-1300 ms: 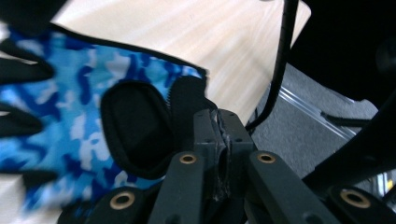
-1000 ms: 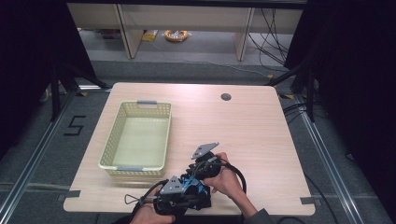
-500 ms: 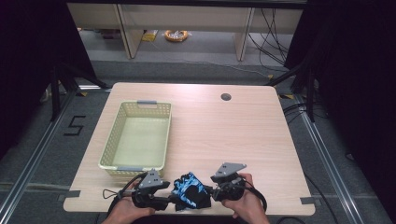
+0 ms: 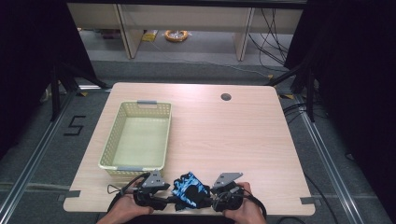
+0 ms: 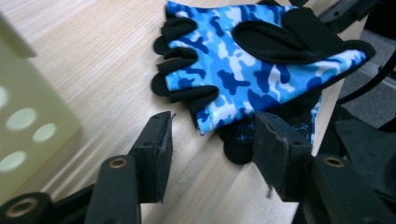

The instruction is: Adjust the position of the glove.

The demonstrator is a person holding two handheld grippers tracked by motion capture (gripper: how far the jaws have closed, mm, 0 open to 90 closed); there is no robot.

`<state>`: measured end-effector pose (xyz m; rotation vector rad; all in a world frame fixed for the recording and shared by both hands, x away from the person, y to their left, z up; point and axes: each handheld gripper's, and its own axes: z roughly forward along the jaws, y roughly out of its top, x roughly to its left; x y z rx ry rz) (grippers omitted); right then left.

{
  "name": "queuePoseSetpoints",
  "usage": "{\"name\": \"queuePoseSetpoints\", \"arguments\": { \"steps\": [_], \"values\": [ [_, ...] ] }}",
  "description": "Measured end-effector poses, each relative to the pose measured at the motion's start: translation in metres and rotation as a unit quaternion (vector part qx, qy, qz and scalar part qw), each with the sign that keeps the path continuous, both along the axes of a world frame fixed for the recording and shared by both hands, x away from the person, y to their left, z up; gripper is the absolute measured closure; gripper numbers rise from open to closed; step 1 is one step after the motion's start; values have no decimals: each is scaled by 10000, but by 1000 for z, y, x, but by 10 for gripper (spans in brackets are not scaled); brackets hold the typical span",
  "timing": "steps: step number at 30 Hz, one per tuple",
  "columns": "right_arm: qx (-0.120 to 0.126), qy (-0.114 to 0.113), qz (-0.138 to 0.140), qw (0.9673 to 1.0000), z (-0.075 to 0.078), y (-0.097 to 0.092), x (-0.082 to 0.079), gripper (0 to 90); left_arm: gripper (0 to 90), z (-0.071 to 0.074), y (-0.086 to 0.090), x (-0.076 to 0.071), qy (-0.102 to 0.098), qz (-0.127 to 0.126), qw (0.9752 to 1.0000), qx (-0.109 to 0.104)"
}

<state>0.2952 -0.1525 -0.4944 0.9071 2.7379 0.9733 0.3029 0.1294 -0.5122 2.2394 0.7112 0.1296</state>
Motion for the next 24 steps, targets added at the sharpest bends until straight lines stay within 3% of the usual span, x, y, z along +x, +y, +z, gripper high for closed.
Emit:
{"name": "queuePoseSetpoints", "arguments": {
  "steps": [1,2,3,4,5,8,9,10,11,12,13,15,16,18,19,22,24],
  "values": [
    [51,227,-106,9997,2,2,-2,651,493,-1,-2,-1,41,-14,10000,-72],
    [29,-77,107,9999,0,2,1,673,522,-2,-4,-1,14,-61,9999,-89],
    [61,-6,52,10000,0,3,0,681,542,-1,-5,-1,-61,-125,9999,-22],
    [-37,-112,82,9999,-1,3,1,691,560,0,-5,-1,-44,-199,9998,48],
    [-70,-38,66,9999,0,3,1,702,591,-1,-7,-1,-49,-166,9998,-20],
    [-30,11,37,10000,-2,2,3,779,715,-1,-7,-1,-42,-152,9999,-49],
    [43,-126,76,9999,-4,1,5,805,734,-1,-7,-1,-49,-157,9999,-30],
    [100,-35,36,9999,-4,1,4,824,776,0,-7,-1,-126,-215,9997,64],
    [54,70,-6,10000,-3,1,4,852,790,1,-7,-2,-173,-235,9995,138],
    [-9,34,21,10000,-2,0,4,859,800,1,-9,-4,-129,-139,9998,31],
    [56,29,-5,10000,-3,1,4,861,810,3,-8,-3,-250,-208,9994,145],
    [80,-88,68,9999,-1,0,5,862,828,7,-6,-4,-298,-262,9992,84],
    [45,-40,49,10000,3,-2,4,863,829,8,-6,-4,-325,-225,9992,75],
    [155,-222,126,9996,6,-3,5,863,842,13,-5,-8,-347,-183,9992,-12],
    [90,-248,-7,9997,10,-4,3,863,845,16,-6,-11,-379,-167,9990,-135],
    [152,-262,80,9995,19,-6,4,863,851,26,-9,-20,-488,-251,9982,-234],
    [6,-435,178,9989,25,-7,6,864,853,33,-11,-25,-584,-370,9973,-256]
  ]
}}
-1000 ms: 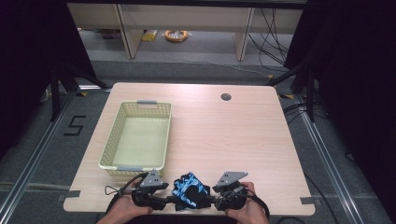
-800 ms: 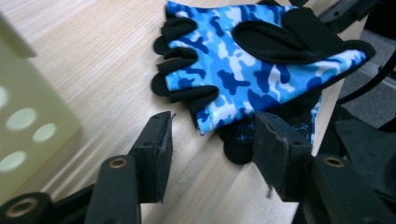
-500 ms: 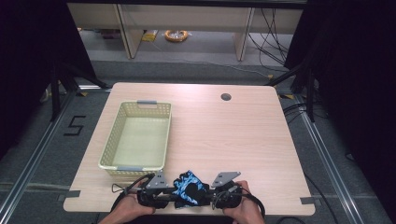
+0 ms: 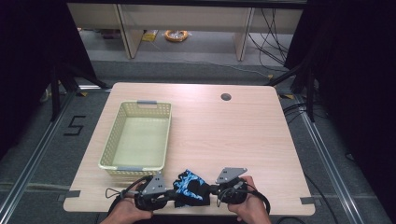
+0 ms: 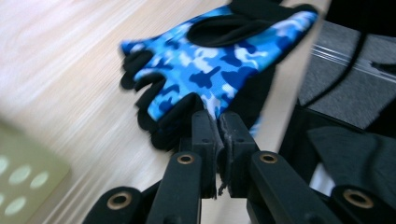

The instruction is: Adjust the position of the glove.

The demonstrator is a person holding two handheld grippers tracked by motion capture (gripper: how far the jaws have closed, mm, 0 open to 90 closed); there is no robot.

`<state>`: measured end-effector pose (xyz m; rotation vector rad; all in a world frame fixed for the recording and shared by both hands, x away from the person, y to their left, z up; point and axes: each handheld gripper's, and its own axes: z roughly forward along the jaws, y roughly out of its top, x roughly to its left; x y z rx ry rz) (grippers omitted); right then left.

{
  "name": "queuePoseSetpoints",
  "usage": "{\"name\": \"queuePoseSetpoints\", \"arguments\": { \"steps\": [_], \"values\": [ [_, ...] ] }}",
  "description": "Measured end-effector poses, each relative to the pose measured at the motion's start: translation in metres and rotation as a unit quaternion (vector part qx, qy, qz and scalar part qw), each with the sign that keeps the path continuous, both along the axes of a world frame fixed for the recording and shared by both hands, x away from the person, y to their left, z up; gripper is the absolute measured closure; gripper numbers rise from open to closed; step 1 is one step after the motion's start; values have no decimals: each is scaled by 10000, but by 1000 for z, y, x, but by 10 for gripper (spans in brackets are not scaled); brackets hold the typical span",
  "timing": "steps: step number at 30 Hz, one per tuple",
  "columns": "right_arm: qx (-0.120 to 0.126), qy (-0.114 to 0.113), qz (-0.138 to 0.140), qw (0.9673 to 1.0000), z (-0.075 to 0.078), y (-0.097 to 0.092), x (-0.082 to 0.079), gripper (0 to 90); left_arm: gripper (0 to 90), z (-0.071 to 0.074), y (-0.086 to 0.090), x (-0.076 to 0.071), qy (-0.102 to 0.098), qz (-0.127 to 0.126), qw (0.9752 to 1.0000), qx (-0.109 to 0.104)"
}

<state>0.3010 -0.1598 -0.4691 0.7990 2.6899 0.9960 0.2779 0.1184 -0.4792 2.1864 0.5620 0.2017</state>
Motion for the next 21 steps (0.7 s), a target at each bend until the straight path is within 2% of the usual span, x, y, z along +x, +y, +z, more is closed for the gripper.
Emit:
{"name": "queuePoseSetpoints", "arguments": {
  "steps": [2,4,5,8,10,11,12,13,14,16,18,19,21],
  "values": [
    [-35,-106,-7,9999,2,0,2,864,856,4,-3,-6,-30,-35,10000,-57],
    [-91,-207,184,9996,1,0,6,864,856,0,-7,-13,-46,-92,9999,-20],
    [-174,-120,208,9996,3,0,5,863,856,-2,-8,-14,-136,-212,9995,188],
    [-296,-204,232,9991,-1,2,13,864,854,-15,-14,-16,-60,-252,9988,419],
    [-350,-220,329,9986,-6,5,21,864,852,-23,-16,-16,-27,-242,9985,491],
    [-344,-97,230,9991,-8,6,22,864,851,-25,-17,-16,-26,-212,9982,564],
    [-344,-160,395,9985,-10,8,26,863,848,-27,-17,-16,-8,-224,9981,570],
    [-427,-188,425,9980,-11,8,29,862,843,-28,-17,-15,-5,-227,9977,642],
    [-393,-49,411,9984,-13,10,30,856,836,-29,-17,-15,-21,-227,9974,681],
    [-417,-15,399,9983,-16,9,34,835,821,-29,-16,-16,-29,-241,9973,692],
    [-359,208,149,9990,-19,8,33,762,810,-31,-16,-16,-29,-217,9977,647],
    [-302,138,105,9994,-21,6,35,736,801,-31,-15,-16,-28,-206,9976,657],
    [-317,294,65,9990,-19,3,33,661,791,-30,-14,-16,-50,-181,9974,696]
  ]
}}
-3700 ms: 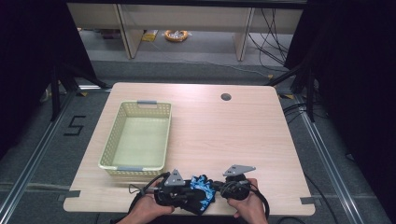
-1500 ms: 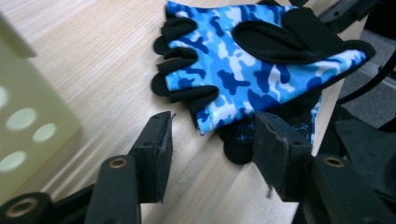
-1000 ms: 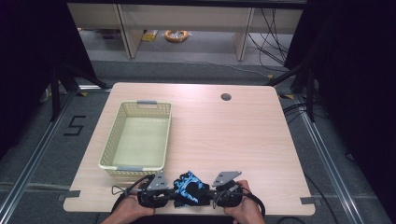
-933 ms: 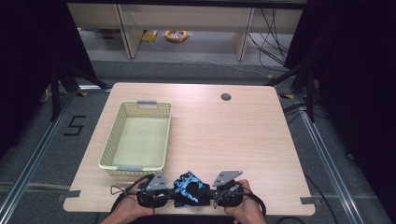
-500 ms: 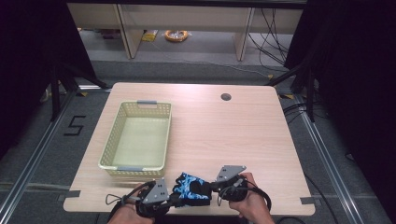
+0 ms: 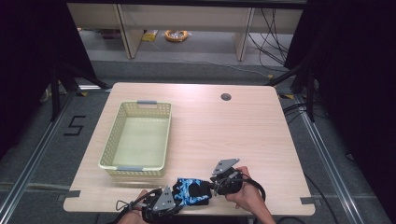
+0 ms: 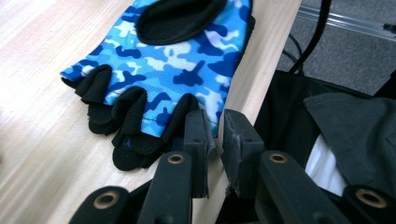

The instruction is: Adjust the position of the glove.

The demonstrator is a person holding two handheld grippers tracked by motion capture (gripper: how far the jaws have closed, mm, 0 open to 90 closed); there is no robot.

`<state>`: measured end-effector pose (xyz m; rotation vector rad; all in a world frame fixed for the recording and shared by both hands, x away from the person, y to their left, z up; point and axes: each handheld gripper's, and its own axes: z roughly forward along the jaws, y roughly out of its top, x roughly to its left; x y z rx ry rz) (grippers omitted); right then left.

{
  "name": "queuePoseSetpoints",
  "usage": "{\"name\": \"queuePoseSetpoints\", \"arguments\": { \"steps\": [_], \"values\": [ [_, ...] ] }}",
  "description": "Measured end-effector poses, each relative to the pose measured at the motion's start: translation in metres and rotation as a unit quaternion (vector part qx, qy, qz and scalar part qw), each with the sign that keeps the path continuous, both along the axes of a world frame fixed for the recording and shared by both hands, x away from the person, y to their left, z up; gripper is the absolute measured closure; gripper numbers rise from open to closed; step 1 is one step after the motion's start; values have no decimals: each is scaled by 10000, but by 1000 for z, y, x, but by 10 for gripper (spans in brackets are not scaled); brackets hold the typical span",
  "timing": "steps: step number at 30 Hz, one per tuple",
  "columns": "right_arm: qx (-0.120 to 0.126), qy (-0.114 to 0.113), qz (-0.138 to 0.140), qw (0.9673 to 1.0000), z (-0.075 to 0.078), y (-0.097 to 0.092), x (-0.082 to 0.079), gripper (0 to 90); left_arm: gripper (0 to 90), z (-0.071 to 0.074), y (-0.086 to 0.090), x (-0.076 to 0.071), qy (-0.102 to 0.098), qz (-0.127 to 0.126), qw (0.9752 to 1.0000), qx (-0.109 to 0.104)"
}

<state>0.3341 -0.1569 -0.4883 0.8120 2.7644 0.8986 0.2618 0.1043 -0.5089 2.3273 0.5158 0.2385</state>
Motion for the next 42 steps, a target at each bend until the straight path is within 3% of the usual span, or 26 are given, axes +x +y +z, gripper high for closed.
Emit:
{"name": "queuePoseSetpoints", "arguments": {
  "steps": [2,4,8,9,11,12,13,16,18,19,20,22,23,26,27,28,30,31,32,33,35,38,39,42],
  "values": [
    [74,13,-161,9998,3,-3,-1,601,750,0,1,-1,59,70,9999,-126],
    [95,98,-311,9994,8,-8,-2,533,723,2,4,0,39,65,9999,-118],
    [542,45,-542,9971,17,-18,-4,479,607,7,14,0,68,296,9992,-262],
    [676,121,-672,9954,21,-19,-4,461,582,7,17,1,72,375,9990,-233],
    [855,275,-718,9934,23,-14,-6,440,495,5,20,1,216,561,9978,-276],
    [906,263,-646,9934,22,-10,-6,424,462,4,21,2,204,558,9981,-189],
    [897,297,-608,9937,22,-5,-6,404,441,3,21,1,309,626,9973,-243],
    [868,498,-693,9926,20,9,-7,377,393,2,19,2,350,649,9971,-184],
    [855,442,-717,9928,15,15,-2,370,379,1,15,3,328,689,9970,-157],
    [740,539,-737,9931,14,16,0,366,370,0,14,3,345,705,9969,-92],
    [722,595,-784,9925,12,17,2,364,366,-1,11,3,388,720,9965,-151],
    [667,630,-817,9924,7,20,6,368,364,-2,8,3,361,689,9970,-42],
    [704,678,-856,9915,4,22,7,369,362,-3,5,1,439,711,9964,-112],
    [438,843,-738,9927,-1,27,7,389,379,-2,4,5,285,668,9973,91],
    [375,856,-733,9929,-4,28,7,391,382,-3,2,4,336,780,9964,23],
    [349,885,-754,9926,-5,30,7,395,389,-2,0,4,307,727,9969,24],
    [376,973,-809,9912,-6,31,6,443,412,-2,-2,5,270,745,9968,115],
    [406,1054,-811,9903,-6,31,5,473,412,-3,-4,4,329,736,9967,29],
    [412,1057,-803,9903,-6,31,5,477,415,-2,-4,4,219,740,9970,89],
    [394,997,-790,9911,-6,31,5,486,423,-2,-5,5,234,691,9973,60],
    [416,1034,-837,9902,-6,32,3,501,465,-2,-5,6,190,666,9976,34],
    [428,970,-755,9915,-7,31,4,528,562,-2,-5,9,198,720,9972,53],
    [431,980,-800,9910,-7,31,4,543,593,-2,-5,9,175,718,9973,-33],
    [490,932,-773,9914,-8,30,3,576,659,-3,-5,9,114,697,9975,42]
  ]
}}
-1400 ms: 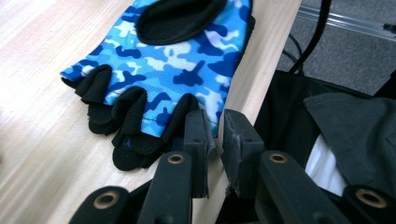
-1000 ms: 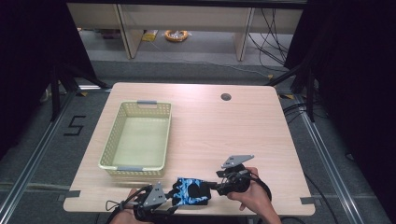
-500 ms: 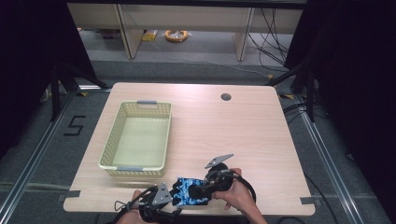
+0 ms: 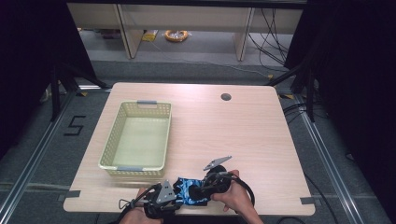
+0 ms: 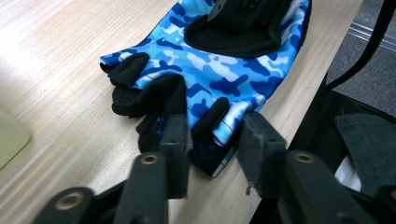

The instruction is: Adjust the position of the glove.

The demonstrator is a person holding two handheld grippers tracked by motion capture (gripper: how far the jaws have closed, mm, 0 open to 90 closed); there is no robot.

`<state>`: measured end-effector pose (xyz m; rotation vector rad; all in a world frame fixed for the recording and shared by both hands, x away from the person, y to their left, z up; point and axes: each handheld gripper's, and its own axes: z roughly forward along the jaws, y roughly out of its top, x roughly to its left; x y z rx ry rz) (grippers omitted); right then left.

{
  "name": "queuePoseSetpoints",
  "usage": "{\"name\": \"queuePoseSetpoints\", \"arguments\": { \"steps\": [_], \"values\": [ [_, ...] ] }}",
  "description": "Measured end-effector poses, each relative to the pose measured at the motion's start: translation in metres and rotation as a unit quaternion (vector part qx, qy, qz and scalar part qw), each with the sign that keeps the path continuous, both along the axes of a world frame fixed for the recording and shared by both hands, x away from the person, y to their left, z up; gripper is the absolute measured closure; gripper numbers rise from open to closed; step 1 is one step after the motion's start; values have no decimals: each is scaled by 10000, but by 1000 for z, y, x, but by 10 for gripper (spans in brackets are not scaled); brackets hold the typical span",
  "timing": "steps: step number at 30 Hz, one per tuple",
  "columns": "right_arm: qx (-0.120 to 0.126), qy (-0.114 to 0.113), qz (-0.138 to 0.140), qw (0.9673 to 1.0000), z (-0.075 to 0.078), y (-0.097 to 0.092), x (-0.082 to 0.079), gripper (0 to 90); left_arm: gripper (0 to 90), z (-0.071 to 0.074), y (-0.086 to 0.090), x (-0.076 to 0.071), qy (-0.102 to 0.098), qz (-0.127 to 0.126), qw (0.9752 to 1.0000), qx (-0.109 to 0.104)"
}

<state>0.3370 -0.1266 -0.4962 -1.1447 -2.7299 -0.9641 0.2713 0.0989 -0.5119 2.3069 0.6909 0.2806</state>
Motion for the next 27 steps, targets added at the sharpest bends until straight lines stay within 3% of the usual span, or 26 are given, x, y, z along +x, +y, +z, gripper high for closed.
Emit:
{"name": "queuePoseSetpoints", "arguments": {
  "steps": [2,5,9,17,20,24,26,27],
  "values": [
    [38,-36,-10,10000,-1,-1,-1,605,700,1,0,-2,-151,-17,9999,39],
    [156,4,-105,9998,-2,0,-4,643,746,0,-1,-5,-214,-41,9997,61],
    [259,-144,-172,9994,-3,-3,-7,763,765,-1,-2,-6,-254,-19,9997,55],
    [417,-286,-198,9985,-1,-4,-9,806,782,2,-1,-6,-328,59,9994,-39],
    [354,-335,-129,9987,3,-5,-10,809,783,5,-2,-6,-370,59,9993,-93],
    [493,-375,-167,9979,7,-8,-10,811,784,10,-3,-4,-371,-4,9992,-132],
    [566,-444,-151,9973,9,-11,-9,810,784,10,-4,-5,-333,47,9990,-299],
    [554,-419,-135,9975,10,-12,-9,810,785,11,-3,-4,-387,64,9988,-284]
  ]
}}
